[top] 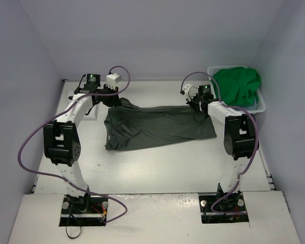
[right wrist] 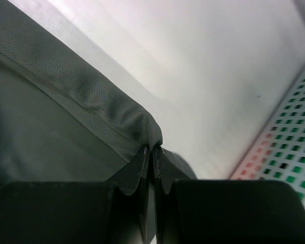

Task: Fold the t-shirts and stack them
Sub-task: Fold the other side of the tshirt into a rectangle

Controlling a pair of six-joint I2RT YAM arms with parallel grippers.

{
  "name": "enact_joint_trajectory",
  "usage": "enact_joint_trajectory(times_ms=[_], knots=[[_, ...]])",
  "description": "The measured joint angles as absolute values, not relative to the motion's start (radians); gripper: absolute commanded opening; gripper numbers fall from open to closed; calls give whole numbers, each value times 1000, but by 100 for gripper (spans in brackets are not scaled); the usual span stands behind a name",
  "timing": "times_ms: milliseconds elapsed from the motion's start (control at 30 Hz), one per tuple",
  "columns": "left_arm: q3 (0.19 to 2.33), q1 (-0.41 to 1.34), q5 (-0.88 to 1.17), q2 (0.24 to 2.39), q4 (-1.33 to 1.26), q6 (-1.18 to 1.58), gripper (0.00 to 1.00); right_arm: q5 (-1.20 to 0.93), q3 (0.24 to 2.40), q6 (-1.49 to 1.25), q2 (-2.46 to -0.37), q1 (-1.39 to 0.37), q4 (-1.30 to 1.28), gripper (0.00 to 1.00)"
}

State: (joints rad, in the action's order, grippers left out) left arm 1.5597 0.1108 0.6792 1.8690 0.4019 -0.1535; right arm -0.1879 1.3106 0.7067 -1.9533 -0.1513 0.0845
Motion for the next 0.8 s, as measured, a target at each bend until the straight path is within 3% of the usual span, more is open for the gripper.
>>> enact_joint_trajectory(times_ms=[800], knots=[[1438, 111, 773, 1768, 570, -241, 0, -20, 1181, 863, -1847, -199, 43, 0]])
